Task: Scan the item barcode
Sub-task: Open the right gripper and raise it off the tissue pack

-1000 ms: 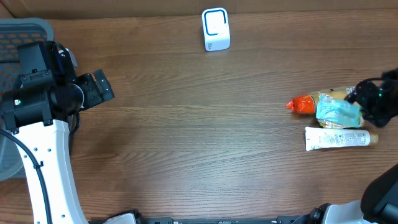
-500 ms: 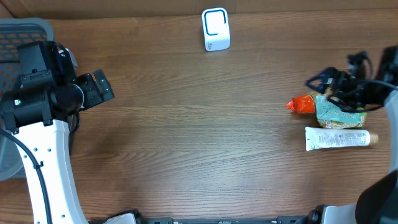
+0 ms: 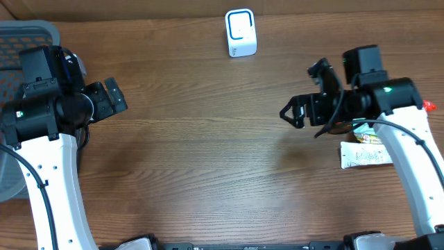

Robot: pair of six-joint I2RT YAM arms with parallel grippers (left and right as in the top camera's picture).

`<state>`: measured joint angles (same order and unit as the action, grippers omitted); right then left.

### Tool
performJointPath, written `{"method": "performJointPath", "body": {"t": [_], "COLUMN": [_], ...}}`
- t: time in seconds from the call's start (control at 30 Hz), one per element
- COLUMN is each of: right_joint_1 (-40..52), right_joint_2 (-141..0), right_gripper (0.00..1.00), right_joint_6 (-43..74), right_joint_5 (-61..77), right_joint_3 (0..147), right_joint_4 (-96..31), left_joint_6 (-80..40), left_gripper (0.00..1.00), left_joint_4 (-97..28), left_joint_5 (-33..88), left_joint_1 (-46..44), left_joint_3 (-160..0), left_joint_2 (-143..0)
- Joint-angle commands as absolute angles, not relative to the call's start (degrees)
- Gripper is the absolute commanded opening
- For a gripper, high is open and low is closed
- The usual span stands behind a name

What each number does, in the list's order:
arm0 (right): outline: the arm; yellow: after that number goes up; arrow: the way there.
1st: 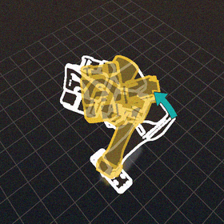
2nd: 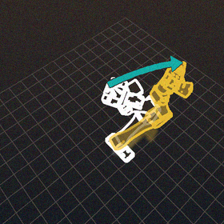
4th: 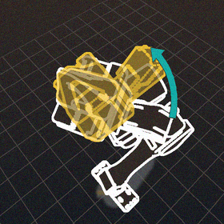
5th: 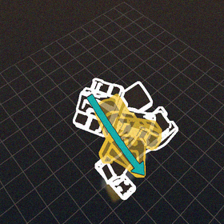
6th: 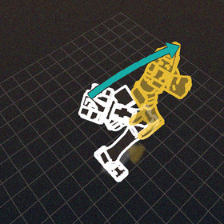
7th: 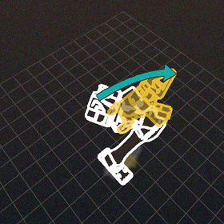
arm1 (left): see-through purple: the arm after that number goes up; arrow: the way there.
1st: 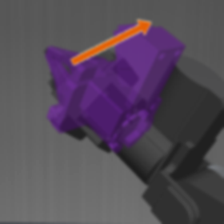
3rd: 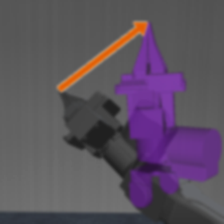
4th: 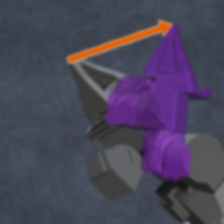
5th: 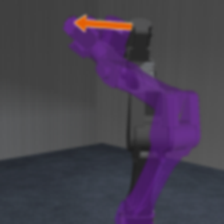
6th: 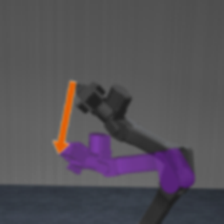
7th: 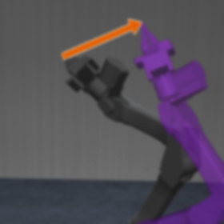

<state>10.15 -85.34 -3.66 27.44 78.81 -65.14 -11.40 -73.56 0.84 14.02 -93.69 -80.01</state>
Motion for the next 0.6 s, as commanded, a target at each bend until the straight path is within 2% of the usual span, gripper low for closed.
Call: {"method": "performJointPath", "body": {"t": [0.0,0.37,0.57], "right_joint_1": [11.86,11.88,11.88], "right_joint_2": [-84.09,-77.58,-71.61], "right_gripper": [1.00,1.00,1.00], "right_joint_6": [-4.32,-2.31,-2.39], "right_joint_5": [20.56,15.38,11.92], "right_joint_3": [81.12,98.10,101.12], "right_joint_4": [-64.77,-69.12,-70.46], "left_joint_6": [-10.28,-10.28,-10.28], "left_gripper": [0.99,1.00,1.00], "left_joint_4": [-73.47,-73.47,-73.47], "left_joint_5": [1.06,1.06,1.06], "left_joint_1": [14.22,14.22,14.24], "left_joint_3": [-94.61,-94.61,-94.61], "left_joint_2": [-80.25,-80.25,-80.25]}}
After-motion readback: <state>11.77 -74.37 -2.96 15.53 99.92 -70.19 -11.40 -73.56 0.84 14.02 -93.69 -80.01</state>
